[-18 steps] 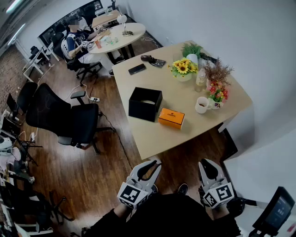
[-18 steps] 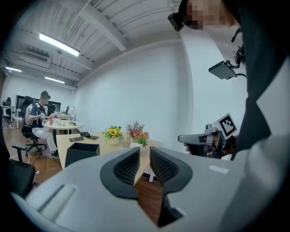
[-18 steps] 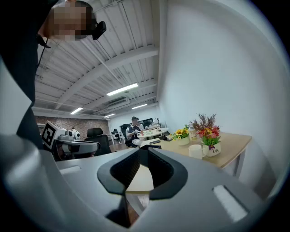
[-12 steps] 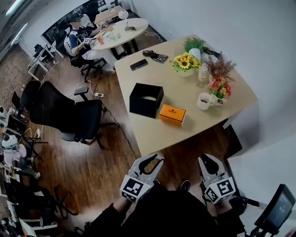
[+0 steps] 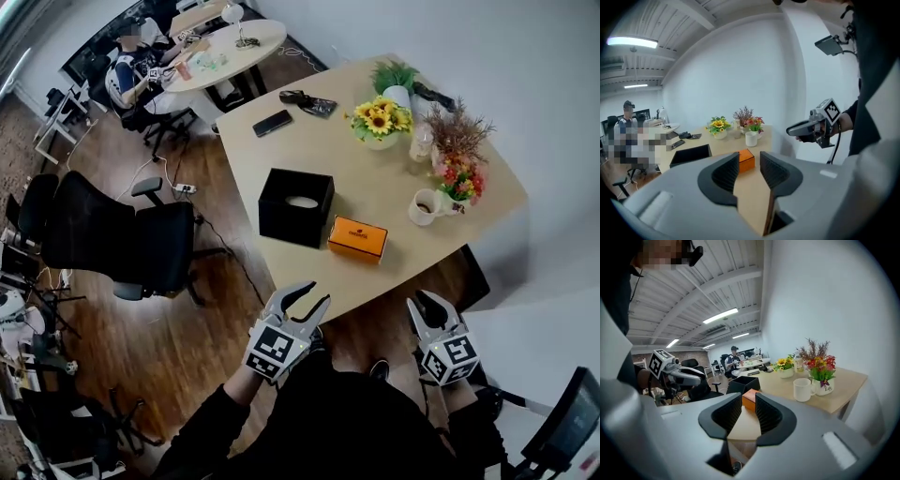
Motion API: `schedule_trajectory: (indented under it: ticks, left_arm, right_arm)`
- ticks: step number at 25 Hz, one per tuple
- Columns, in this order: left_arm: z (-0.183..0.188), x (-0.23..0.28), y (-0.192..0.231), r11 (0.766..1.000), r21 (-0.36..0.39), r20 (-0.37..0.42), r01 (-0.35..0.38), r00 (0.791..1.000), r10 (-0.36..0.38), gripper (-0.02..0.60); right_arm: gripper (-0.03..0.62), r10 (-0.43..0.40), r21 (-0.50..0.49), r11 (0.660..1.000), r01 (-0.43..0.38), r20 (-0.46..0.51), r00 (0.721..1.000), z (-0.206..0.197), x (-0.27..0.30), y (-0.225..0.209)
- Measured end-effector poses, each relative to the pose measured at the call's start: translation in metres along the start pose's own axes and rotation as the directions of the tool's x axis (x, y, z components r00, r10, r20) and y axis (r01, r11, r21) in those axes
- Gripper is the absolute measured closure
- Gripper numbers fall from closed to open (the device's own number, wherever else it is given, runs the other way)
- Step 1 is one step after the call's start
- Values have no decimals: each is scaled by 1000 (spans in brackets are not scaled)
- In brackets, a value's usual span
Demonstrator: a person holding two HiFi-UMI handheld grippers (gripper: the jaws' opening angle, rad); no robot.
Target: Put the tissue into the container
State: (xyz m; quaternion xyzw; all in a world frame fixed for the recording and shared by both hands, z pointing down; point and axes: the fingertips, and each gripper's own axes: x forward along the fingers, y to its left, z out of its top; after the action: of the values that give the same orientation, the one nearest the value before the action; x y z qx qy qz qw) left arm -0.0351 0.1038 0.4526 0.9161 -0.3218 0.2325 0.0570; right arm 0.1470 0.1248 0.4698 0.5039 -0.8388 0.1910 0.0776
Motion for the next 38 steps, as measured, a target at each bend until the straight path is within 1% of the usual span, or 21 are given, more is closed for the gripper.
schedule_trajectory:
  ticks: [3, 5, 7, 9, 11, 13, 14, 16, 18, 19, 21, 23, 25, 26, 27, 28, 29, 32, 34, 35, 38]
  left_arm:
    - [-4, 24, 36, 991, 112, -38, 73, 997, -69, 429]
    - [-7, 44, 53, 972, 198, -73, 129, 990, -117, 405]
    - [-10, 65, 67, 940, 286, -118, 186, 980, -159, 381]
    - [-14, 91, 74, 887, 384, -181, 258, 963, -201, 346]
    - [-25, 115, 74, 816, 463, -270, 346, 932, -242, 276]
    - [-37, 135, 71, 752, 506, -361, 422, 896, -259, 253]
    - [-41, 143, 69, 728, 520, -397, 447, 881, -258, 245]
    - [-43, 161, 69, 685, 552, -450, 475, 861, -235, 239]
    - [-47, 179, 72, 637, 591, -503, 495, 843, -188, 238]
    - [-51, 188, 74, 612, 604, -536, 510, 829, -161, 235]
    - [-64, 200, 76, 565, 606, -610, 560, 783, -120, 216]
    - [-75, 206, 75, 515, 591, -681, 620, 726, -92, 190]
    - [-84, 211, 77, 466, 580, -733, 668, 678, -57, 173]
    - [-87, 214, 78, 447, 574, -753, 686, 657, -43, 162]
    - [-90, 217, 79, 434, 565, -769, 702, 639, -33, 152]
    - [-93, 220, 78, 428, 554, -782, 714, 623, -28, 149]
    - [-97, 223, 78, 430, 541, -792, 723, 610, -29, 149]
    - [-108, 229, 75, 465, 489, -818, 738, 574, -50, 150]
    - [-115, 231, 74, 479, 472, -826, 740, 561, -54, 150]
    - [-117, 232, 75, 477, 471, -828, 742, 558, -50, 150]
    - [-120, 234, 74, 453, 484, -829, 749, 557, -35, 152]
  right_arm:
    - [494, -69, 53, 996, 70, -24, 997, 5, 35, -11]
    - [483, -109, 53, 992, 112, -47, 993, 9, 55, -18]
    - [474, -137, 40, 989, 140, -71, 988, 13, 72, -22]
    - [454, -153, 28, 987, 157, -98, 983, 14, 88, -24]
    - [431, -151, 18, 988, 155, -134, 979, 9, 103, -24]
    - [414, -126, 8, 992, 130, -173, 977, 1, 118, -21]
    - [405, -110, 2, 994, 113, -188, 976, -2, 125, -21]
    - [402, -77, -7, 997, 78, -206, 975, -6, 138, -22]
    - [391, -44, -11, 999, 42, -219, 975, -10, 152, -28]
    - [387, -26, -14, 1000, 23, -229, 973, -13, 159, -31]
    - [373, 10, -26, 1000, -16, -249, 969, -21, 170, -35]
    - [368, 35, -41, 998, -47, -265, 964, -28, 177, -38]
    - [353, 45, -61, 996, -65, -280, 959, -34, 180, -42]
    - [344, 49, -71, 995, -72, -286, 957, -37, 181, -44]
    - [336, 52, -78, 994, -78, -289, 956, -39, 182, -46]
    - [336, 55, -80, 993, -81, -289, 956, -41, 182, -47]
    - [336, 56, -75, 994, -81, -286, 957, -42, 182, -49]
    - [336, 56, -28, 997, -66, -275, 960, -50, 178, -55]
    - [336, 55, 7, 998, -55, -267, 962, -53, 175, -61]
    - [336, 54, 20, 999, -50, -264, 963, -53, 174, -63]
    - [336, 51, 39, 998, -42, -268, 962, -56, 171, -68]
